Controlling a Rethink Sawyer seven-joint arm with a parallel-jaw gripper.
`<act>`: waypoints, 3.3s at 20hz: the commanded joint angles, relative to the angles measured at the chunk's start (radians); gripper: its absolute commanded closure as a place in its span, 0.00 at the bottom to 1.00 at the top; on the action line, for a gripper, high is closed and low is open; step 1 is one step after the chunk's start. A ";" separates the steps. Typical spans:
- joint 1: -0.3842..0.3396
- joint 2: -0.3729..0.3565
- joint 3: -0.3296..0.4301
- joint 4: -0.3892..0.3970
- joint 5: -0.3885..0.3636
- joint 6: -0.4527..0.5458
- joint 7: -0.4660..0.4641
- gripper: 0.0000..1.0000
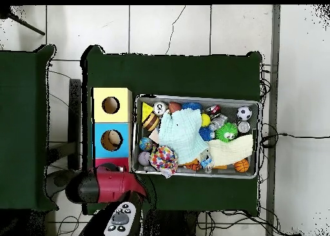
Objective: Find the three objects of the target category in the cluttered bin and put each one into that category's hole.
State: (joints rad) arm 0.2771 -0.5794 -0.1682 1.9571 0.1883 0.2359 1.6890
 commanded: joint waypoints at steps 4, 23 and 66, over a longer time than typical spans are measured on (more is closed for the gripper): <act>-0.219 -0.296 0.221 0.203 -0.049 -0.032 0.103 0.00; -0.354 -0.507 0.251 0.290 -0.078 0.138 0.015 0.00; -0.669 0.172 0.230 0.009 -0.719 -0.372 0.024 0.00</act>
State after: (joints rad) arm -0.3329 -0.6234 0.0547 2.1785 -0.4558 -0.1590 1.6893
